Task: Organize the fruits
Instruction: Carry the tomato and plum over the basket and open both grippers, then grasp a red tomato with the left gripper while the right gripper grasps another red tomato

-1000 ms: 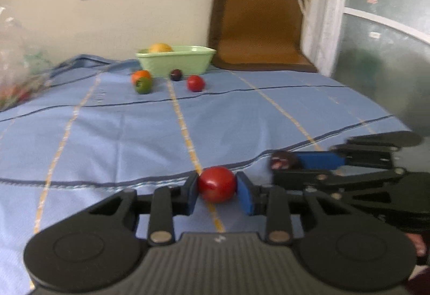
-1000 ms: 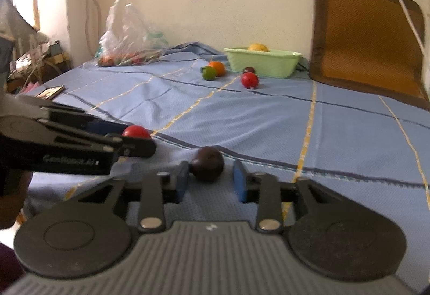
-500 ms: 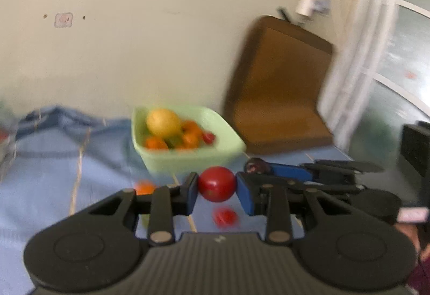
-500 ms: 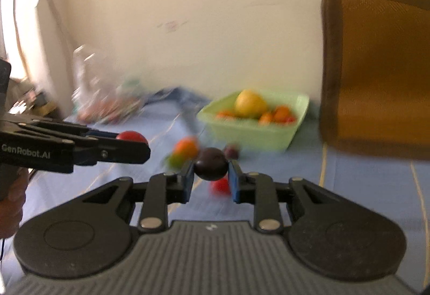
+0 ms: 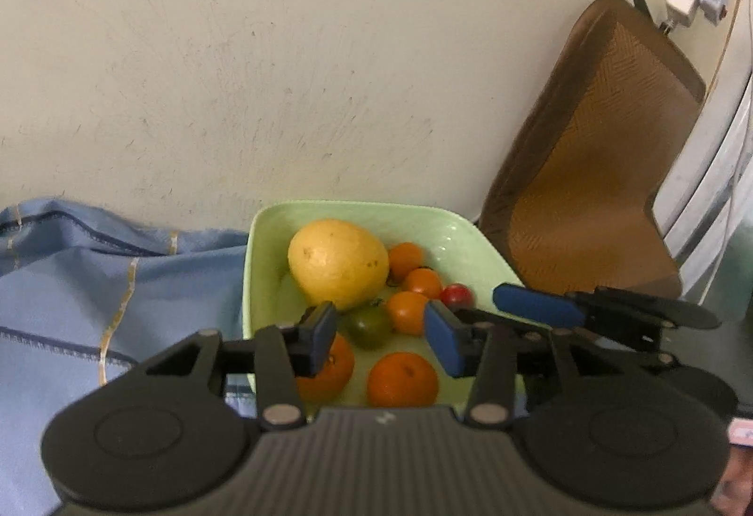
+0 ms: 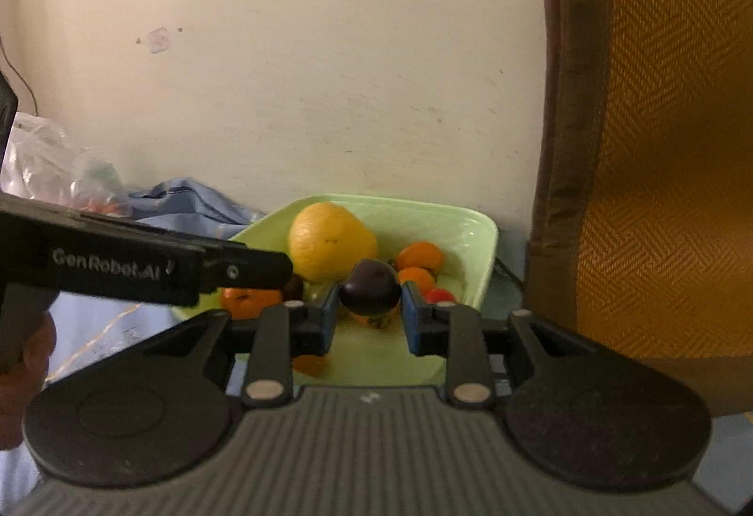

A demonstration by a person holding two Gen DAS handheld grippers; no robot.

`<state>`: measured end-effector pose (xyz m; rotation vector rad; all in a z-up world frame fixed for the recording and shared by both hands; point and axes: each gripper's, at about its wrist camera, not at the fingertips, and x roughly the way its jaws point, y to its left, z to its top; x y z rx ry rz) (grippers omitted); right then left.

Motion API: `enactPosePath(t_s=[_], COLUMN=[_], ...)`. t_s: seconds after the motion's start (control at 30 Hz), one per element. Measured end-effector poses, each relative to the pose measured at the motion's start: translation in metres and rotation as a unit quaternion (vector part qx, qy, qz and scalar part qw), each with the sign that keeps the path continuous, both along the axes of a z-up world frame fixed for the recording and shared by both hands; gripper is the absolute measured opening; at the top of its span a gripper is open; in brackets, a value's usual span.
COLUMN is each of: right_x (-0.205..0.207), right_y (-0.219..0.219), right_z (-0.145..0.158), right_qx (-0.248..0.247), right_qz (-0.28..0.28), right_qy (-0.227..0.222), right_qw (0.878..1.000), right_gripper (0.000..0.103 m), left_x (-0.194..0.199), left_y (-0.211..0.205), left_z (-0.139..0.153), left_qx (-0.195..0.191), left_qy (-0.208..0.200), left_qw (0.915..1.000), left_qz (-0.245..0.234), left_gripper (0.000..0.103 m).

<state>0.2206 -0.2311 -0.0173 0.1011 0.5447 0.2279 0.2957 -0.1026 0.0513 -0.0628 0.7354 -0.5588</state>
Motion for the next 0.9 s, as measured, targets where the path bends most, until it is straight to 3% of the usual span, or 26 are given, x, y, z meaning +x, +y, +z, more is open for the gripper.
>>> enactPosePath(t_s=[0.1, 0.27, 0.37, 0.47, 0.7, 0.9], right_x=[-0.008, -0.040, -0.070, -0.099, -0.124, -0.125], right_y=[-0.002, -0.012, -0.017, -0.017, 0.000, 0.016], right_z=[0.005, 0.016, 0.019, 0.017, 0.011, 0.004], right_qx=[0.008, 0.021, 0.041, 0.054, 0.068, 0.028], right_qz=[-0.003, 0.011, 0.029, 0.041, 0.049, 0.060], right_qy=[-0.021, -0.040, -0.035, -0.023, -0.011, -0.010], right_qw=[1.000, 0.999, 0.998, 0.997, 0.996, 0.998], right_gripper=[0.043, 0.044, 0.044, 0.045, 0.045, 0.045], left_x=[-0.024, -0.088, -0.125, -0.156, -0.174, -0.171], left_y=[0.013, 0.045, 0.061, 0.066, 0.067, 0.069], left_z=[0.008, 0.013, 0.005, -0.014, -0.034, -0.035], left_qx=[-0.019, -0.041, -0.026, 0.016, 0.049, 0.049], left_qy=[-0.019, -0.047, -0.067, -0.070, -0.065, -0.059], left_qw=[0.9995, 0.9967, 0.9958, 0.9962, 0.9963, 0.9970], left_qz=[-0.016, -0.051, -0.057, -0.049, -0.027, -0.010], left_gripper=[0.043, 0.054, 0.059, 0.063, 0.063, 0.063])
